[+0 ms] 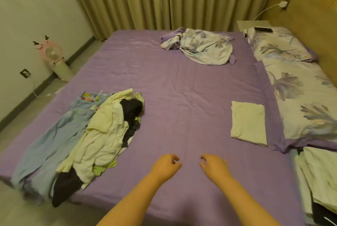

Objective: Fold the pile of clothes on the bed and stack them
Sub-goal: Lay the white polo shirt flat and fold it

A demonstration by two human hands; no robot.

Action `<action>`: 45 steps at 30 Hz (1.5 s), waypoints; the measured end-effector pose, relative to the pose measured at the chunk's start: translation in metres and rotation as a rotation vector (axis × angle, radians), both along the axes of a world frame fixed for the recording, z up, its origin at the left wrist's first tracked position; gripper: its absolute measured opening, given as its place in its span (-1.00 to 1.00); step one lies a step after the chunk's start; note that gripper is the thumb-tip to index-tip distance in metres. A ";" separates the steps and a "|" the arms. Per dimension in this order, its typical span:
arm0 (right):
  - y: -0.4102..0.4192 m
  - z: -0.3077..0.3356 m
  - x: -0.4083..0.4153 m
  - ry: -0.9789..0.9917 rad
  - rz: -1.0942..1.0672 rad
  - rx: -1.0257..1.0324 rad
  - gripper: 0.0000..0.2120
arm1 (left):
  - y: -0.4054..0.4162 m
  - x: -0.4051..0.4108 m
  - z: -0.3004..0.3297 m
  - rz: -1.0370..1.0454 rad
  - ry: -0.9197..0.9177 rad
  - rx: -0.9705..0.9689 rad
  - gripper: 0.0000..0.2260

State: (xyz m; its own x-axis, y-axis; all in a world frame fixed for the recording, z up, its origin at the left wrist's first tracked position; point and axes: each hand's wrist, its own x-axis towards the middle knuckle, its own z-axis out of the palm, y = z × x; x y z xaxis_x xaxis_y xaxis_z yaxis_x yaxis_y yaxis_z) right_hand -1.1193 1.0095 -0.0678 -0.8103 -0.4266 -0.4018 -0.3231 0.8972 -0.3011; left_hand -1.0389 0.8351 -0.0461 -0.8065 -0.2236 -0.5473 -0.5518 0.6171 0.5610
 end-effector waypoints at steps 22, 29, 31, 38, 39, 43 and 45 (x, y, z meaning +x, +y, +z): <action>-0.308 0.021 0.075 0.051 0.391 -0.038 -0.70 | -0.268 0.149 -0.001 0.558 0.098 0.078 -0.82; -0.353 -0.001 0.007 0.007 0.370 -0.073 -0.72 | -0.310 0.078 -0.014 0.542 0.049 0.073 -0.81; -0.369 -0.002 -0.016 0.011 0.368 -0.092 -0.72 | -0.325 0.053 -0.016 0.527 0.046 0.054 -0.79; -0.426 -0.012 -0.078 -0.041 0.323 -0.117 -0.79 | -0.386 -0.035 -0.024 0.479 0.035 -0.017 -0.77; -0.436 -0.017 -0.086 -0.048 0.304 -0.125 -0.80 | -0.397 -0.048 -0.028 0.477 0.045 -0.029 -0.76; -0.474 -0.038 -0.106 -0.073 0.212 -0.147 -0.70 | -0.438 -0.093 -0.052 0.450 0.066 -0.071 -0.73; -0.492 -0.050 -0.115 -0.097 0.157 -0.160 -0.66 | -0.458 -0.112 -0.068 0.421 0.066 -0.094 -0.71</action>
